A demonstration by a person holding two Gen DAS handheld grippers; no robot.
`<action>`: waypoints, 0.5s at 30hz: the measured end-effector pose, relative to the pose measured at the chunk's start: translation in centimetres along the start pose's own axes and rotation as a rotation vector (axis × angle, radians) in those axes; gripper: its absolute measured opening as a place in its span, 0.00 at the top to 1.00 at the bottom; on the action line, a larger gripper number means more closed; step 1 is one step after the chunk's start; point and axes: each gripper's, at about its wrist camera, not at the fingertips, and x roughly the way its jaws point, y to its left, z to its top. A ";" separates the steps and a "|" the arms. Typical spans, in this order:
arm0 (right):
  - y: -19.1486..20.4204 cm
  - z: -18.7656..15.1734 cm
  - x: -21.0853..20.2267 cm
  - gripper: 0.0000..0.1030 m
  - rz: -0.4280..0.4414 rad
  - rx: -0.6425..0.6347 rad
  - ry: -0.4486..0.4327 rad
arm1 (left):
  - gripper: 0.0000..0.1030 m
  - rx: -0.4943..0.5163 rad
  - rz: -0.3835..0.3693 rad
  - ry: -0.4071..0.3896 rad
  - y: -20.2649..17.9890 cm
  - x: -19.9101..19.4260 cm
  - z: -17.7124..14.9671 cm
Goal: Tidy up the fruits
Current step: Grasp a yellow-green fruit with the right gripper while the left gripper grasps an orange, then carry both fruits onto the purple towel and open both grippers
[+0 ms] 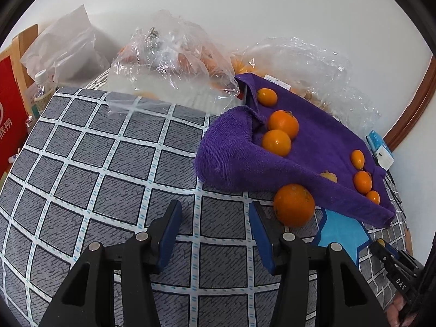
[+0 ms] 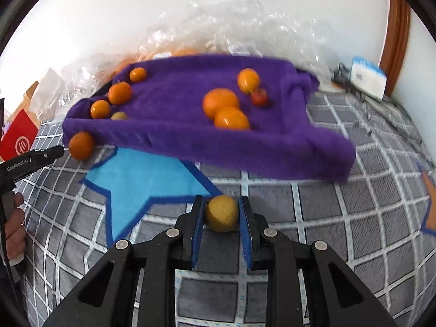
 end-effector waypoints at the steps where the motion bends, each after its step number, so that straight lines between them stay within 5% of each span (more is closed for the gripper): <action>1: -0.2 -0.1 -0.2 0.71 -0.003 -0.004 -0.001 | 0.53 -0.001 -0.001 -0.001 0.0 0.0 0.0; 5: -0.2 -0.6 -0.3 0.70 0.001 -0.023 -0.012 | 0.53 0.001 -0.007 -0.008 -0.2 -0.2 -0.2; 15: -0.8 -0.7 -0.6 0.76 0.042 0.007 -0.017 | 0.52 0.075 -0.178 -0.051 -2.0 -2.5 -0.8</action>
